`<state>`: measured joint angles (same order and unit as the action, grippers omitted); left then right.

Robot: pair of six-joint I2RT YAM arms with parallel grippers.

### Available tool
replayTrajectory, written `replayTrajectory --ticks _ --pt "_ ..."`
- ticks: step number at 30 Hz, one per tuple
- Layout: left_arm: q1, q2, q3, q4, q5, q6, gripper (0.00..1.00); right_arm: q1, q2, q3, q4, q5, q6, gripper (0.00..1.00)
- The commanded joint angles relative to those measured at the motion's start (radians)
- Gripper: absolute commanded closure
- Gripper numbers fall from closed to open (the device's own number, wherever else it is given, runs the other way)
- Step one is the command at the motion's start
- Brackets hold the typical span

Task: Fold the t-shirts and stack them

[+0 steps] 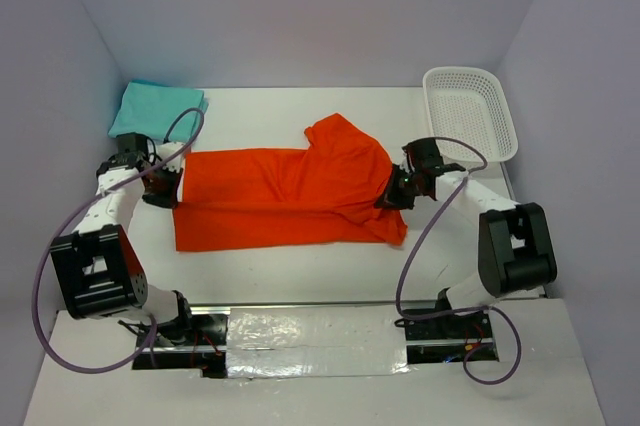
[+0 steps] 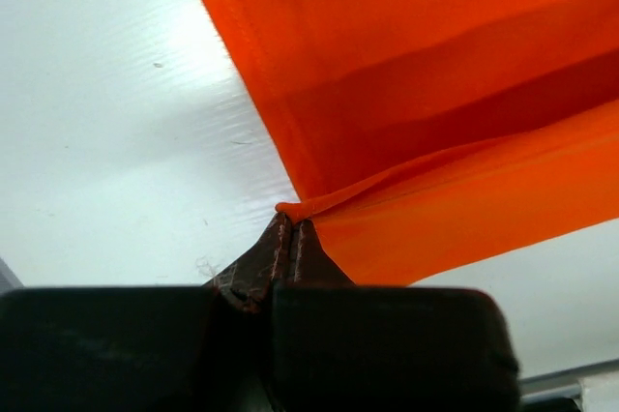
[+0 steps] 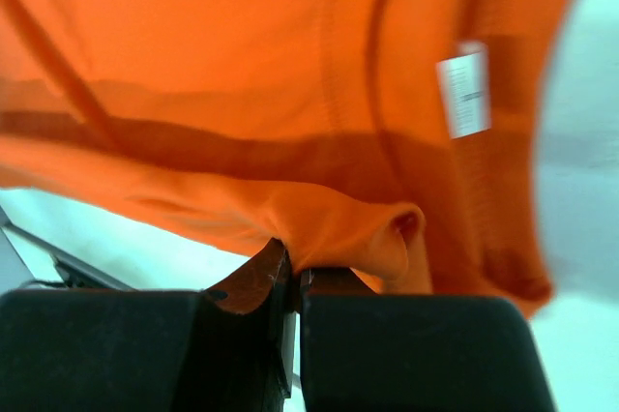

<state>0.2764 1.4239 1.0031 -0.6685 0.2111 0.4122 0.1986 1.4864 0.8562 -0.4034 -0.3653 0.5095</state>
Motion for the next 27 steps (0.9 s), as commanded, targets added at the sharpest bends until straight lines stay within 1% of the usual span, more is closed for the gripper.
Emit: replayTrajectory --ticks 1,3,5,7,8,9,10,11,12,13,14,15,16,17,18,20,21,23,24,25,26,27 --pt "0.020 0.012 -0.020 0.075 -0.044 -0.024 1.00 -0.056 0.023 0.004 0.054 -0.015 -0.029 1.00" --pt "0.020 0.018 -0.029 0.087 -0.039 -0.024 1.00 -0.059 0.044 0.021 0.057 -0.017 -0.061 1.00" --pt "0.021 0.035 -0.027 0.098 -0.013 -0.024 1.00 -0.056 0.090 0.061 0.057 -0.061 -0.100 1.00" --pt "0.018 0.059 -0.020 0.104 -0.009 -0.023 1.00 -0.053 0.141 0.108 0.035 -0.057 -0.118 1.00" --pt "0.020 0.070 -0.017 0.109 -0.016 -0.023 1.00 -0.053 0.155 0.122 0.028 -0.052 -0.132 0.97" --pt "0.020 0.091 -0.015 0.112 -0.024 -0.020 1.00 -0.054 0.172 0.138 0.006 -0.037 -0.140 0.91" --pt "0.020 0.101 -0.014 0.113 -0.042 -0.021 1.00 -0.056 0.199 0.168 -0.006 -0.032 -0.146 0.82" --pt "0.020 0.113 -0.014 0.115 -0.052 -0.023 0.89 -0.053 0.212 0.184 -0.021 -0.024 -0.158 0.58" --pt "0.021 0.133 -0.008 0.115 -0.058 -0.026 0.79 -0.056 0.225 0.222 -0.059 -0.006 -0.167 0.52" --pt "0.021 0.144 0.002 0.109 -0.070 -0.033 0.67 -0.056 0.227 0.246 -0.086 0.014 -0.178 0.48" --pt "0.020 0.156 0.012 0.098 -0.070 -0.036 0.39 -0.054 0.222 0.269 -0.112 0.038 -0.190 0.41" --pt "0.021 0.168 0.046 0.069 -0.067 -0.039 0.17 -0.056 0.197 0.312 -0.159 0.061 -0.218 0.37" --pt "0.027 0.173 0.067 0.049 -0.055 -0.038 0.13 -0.056 0.181 0.337 -0.187 0.113 -0.232 0.35" --pt "0.032 0.175 0.115 0.009 -0.036 -0.038 0.11 -0.057 0.167 0.358 -0.215 0.143 -0.241 0.25" --pt "0.037 0.173 0.136 -0.011 -0.033 -0.038 0.11 -0.062 0.137 0.394 -0.271 0.163 -0.253 0.24" --pt "0.041 0.167 0.193 -0.063 -0.033 -0.029 0.10 -0.059 0.101 0.411 -0.339 0.206 -0.250 0.24" --pt "0.040 0.158 0.204 -0.128 -0.026 -0.017 0.11 -0.062 0.057 0.396 -0.353 0.213 -0.227 0.25" --pt "0.041 0.155 0.206 -0.192 0.000 -0.004 0.15 -0.059 0.009 0.353 -0.371 0.238 -0.191 0.41" --pt "0.040 0.153 0.192 -0.225 0.002 -0.004 0.18 -0.059 -0.044 0.284 -0.367 0.229 -0.162 0.52" --pt "0.040 0.152 0.174 -0.230 0.004 -0.001 0.22 -0.057 -0.070 0.244 -0.362 0.212 -0.146 0.74" --pt "0.040 0.145 0.123 -0.226 -0.010 -0.001 0.23 -0.053 -0.121 0.165 -0.347 0.204 -0.135 0.82" --pt "0.041 0.145 0.099 -0.215 -0.010 -0.003 0.23 -0.047 -0.145 0.127 -0.336 0.200 -0.126 0.86"
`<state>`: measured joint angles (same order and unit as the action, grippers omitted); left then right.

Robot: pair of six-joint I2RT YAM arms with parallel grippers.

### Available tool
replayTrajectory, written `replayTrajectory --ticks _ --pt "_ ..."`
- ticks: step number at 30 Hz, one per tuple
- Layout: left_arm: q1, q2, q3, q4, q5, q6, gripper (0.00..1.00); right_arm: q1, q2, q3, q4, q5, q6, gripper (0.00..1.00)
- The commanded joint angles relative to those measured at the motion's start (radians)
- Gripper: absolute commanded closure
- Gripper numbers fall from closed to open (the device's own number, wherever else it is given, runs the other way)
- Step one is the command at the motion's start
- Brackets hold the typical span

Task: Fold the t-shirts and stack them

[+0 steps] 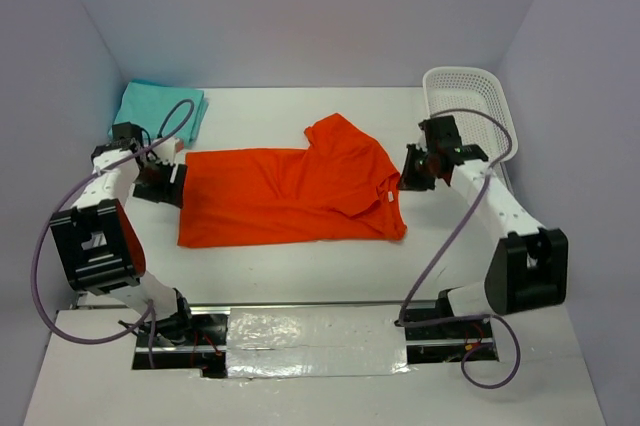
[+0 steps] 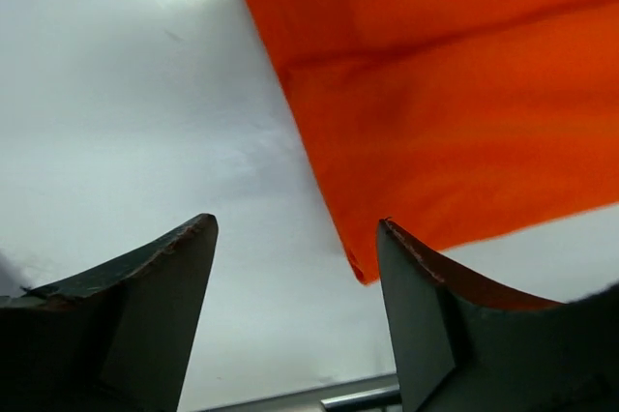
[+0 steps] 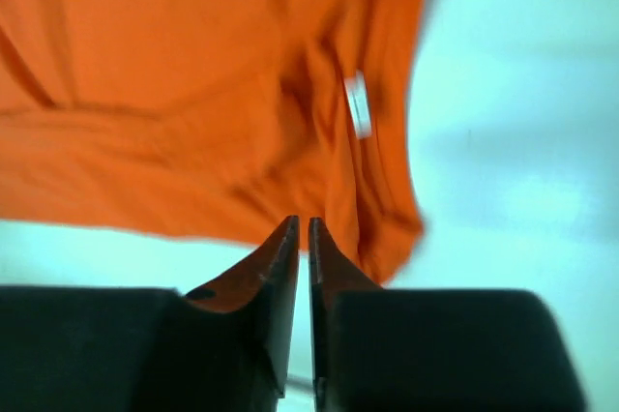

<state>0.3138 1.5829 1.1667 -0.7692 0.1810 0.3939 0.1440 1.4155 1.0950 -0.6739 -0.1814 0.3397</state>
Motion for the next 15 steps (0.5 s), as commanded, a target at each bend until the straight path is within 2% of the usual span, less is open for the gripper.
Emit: replayTrajectory --ticks 1,2,4,6,9,12,15 --pt "0.002 -0.014 -0.091 -0.092 0.021 0.014 0.21 0.017 -0.101 -0.150 -0.052 0.017 0.065 0.81" --pt "-0.001 -0.009 -0.128 -0.079 0.020 0.010 0.18 0.043 -0.143 -0.212 -0.027 0.020 0.071 0.72" --pt "-0.007 -0.006 -0.153 -0.035 0.012 0.003 0.12 0.072 -0.174 -0.259 -0.007 0.034 0.085 0.48" --pt "-0.012 -0.001 -0.176 -0.004 0.006 0.000 0.10 0.101 -0.204 -0.305 0.020 0.049 0.093 0.40" --pt "-0.022 0.018 -0.199 0.048 -0.011 -0.009 0.12 0.105 -0.207 -0.348 0.068 0.080 0.111 0.39" --pt "-0.031 0.040 -0.211 0.074 -0.005 -0.004 0.22 0.106 -0.158 -0.365 0.105 0.063 0.117 0.41" --pt "-0.038 0.054 -0.225 0.087 0.000 0.008 0.48 0.104 -0.106 -0.382 0.134 0.079 0.133 0.45"
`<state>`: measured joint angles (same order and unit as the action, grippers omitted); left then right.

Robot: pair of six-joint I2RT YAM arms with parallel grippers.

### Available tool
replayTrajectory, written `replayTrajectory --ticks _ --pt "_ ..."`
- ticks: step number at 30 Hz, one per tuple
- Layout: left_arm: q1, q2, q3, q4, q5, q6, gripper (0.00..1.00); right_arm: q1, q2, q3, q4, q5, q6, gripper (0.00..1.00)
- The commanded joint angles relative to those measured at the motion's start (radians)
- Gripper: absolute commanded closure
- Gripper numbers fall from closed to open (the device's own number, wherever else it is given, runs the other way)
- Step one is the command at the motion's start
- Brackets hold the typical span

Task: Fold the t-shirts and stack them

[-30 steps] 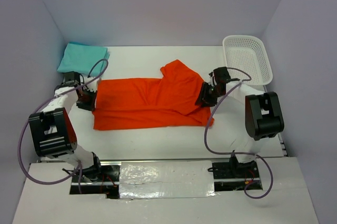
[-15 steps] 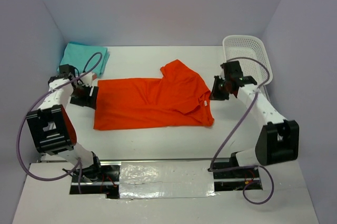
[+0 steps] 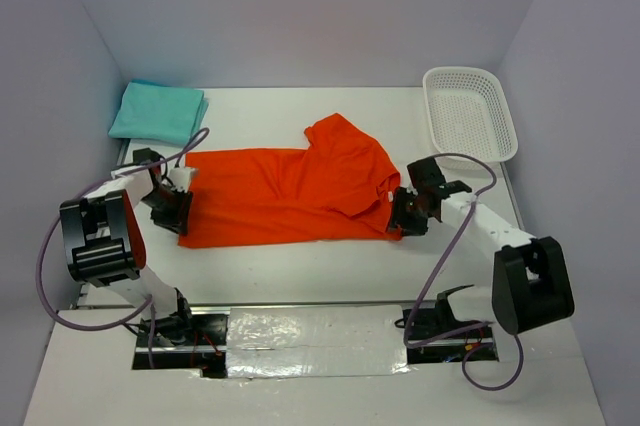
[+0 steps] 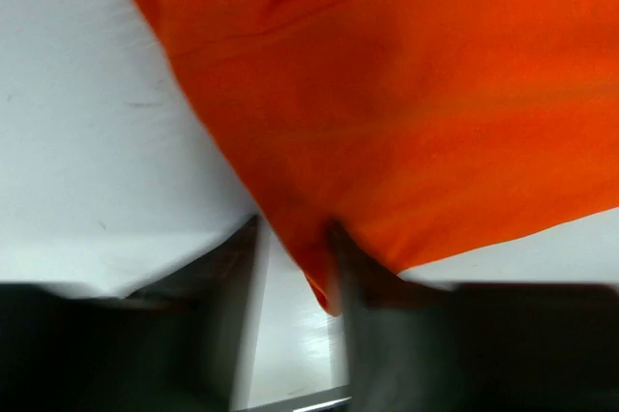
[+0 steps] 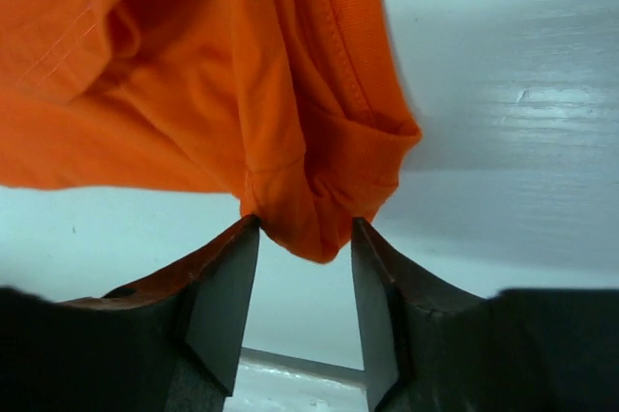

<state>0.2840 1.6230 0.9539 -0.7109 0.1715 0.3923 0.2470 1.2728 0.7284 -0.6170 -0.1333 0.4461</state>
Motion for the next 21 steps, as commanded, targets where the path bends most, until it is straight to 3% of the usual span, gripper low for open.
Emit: replayTrajectory --ticks 1,5,6,7,8,11,18,21 --pt "-0.008 0.017 -0.020 0.031 0.011 0.010 0.64 0.000 0.052 -0.017 0.083 0.034 0.028 0.50" --pt "-0.016 0.028 -0.032 0.048 0.005 0.017 0.98 -0.014 0.143 -0.004 0.117 0.043 0.034 0.74" --pt "-0.016 0.028 -0.032 0.053 0.005 0.020 1.00 -0.024 0.152 -0.003 0.123 0.032 0.034 0.81" --pt "-0.016 0.028 -0.033 0.057 0.005 0.023 1.00 -0.050 0.161 -0.004 0.129 0.011 0.026 0.95" --pt "-0.014 0.028 -0.035 0.060 0.002 0.031 1.00 -0.073 0.166 -0.012 0.131 0.000 0.026 1.00" --pt "-0.014 0.005 -0.047 0.080 -0.030 0.068 1.00 -0.181 0.131 -0.030 0.106 -0.080 0.002 1.00" --pt "-0.009 -0.017 -0.023 0.100 -0.106 0.105 1.00 -0.281 0.114 0.049 -0.078 -0.118 -0.106 0.99" --pt "-0.016 -0.015 -0.018 0.087 -0.109 0.109 1.00 -0.302 0.173 0.045 -0.056 -0.164 -0.104 0.76"
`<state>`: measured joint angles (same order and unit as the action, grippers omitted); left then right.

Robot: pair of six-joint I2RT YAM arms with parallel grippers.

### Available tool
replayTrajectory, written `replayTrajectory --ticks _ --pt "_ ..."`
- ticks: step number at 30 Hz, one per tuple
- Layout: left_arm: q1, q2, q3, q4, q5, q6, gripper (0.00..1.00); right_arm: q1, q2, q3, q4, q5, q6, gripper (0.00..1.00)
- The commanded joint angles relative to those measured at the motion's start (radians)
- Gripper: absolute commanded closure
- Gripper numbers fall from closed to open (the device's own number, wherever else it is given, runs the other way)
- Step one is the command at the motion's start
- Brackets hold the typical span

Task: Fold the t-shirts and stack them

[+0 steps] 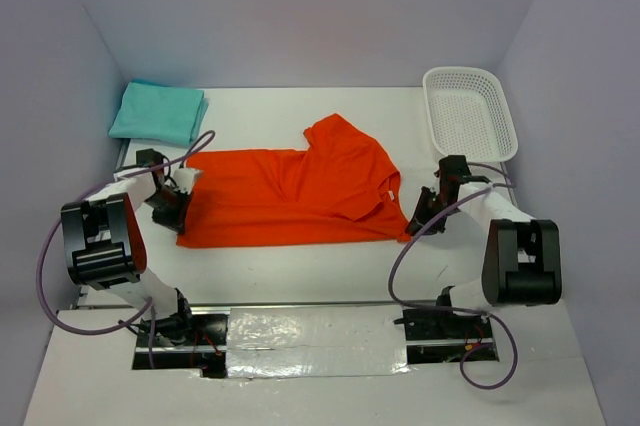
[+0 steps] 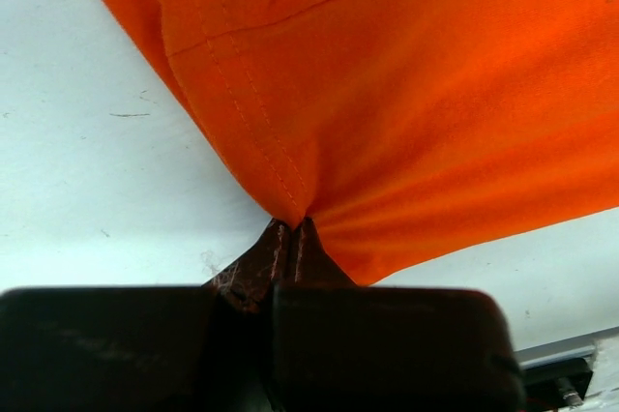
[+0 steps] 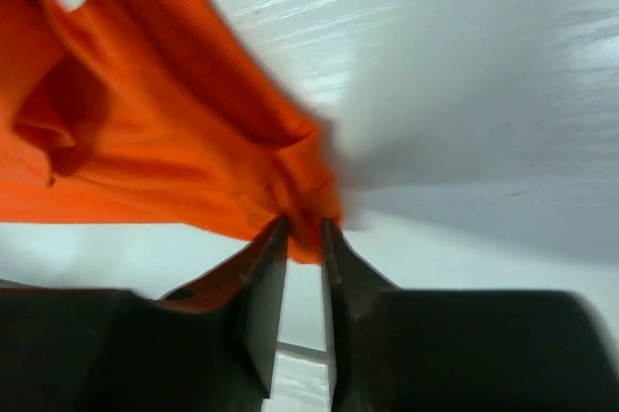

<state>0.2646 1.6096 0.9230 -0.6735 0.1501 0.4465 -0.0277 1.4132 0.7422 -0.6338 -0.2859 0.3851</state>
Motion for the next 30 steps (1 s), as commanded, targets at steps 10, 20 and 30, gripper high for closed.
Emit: replayTrajectory --ticks 10,20,30 --pt "-0.001 -0.030 0.074 -0.075 -0.081 0.100 0.31 -0.032 0.067 0.083 -0.021 0.091 -0.023 0.50" --pt "-0.170 -0.151 0.623 -0.086 0.112 0.044 0.42 0.021 -0.106 0.367 -0.112 0.128 -0.051 0.64" --pt "-0.902 -0.013 0.472 0.044 0.354 0.403 0.63 0.118 0.237 0.507 -0.017 -0.275 -0.077 0.58"
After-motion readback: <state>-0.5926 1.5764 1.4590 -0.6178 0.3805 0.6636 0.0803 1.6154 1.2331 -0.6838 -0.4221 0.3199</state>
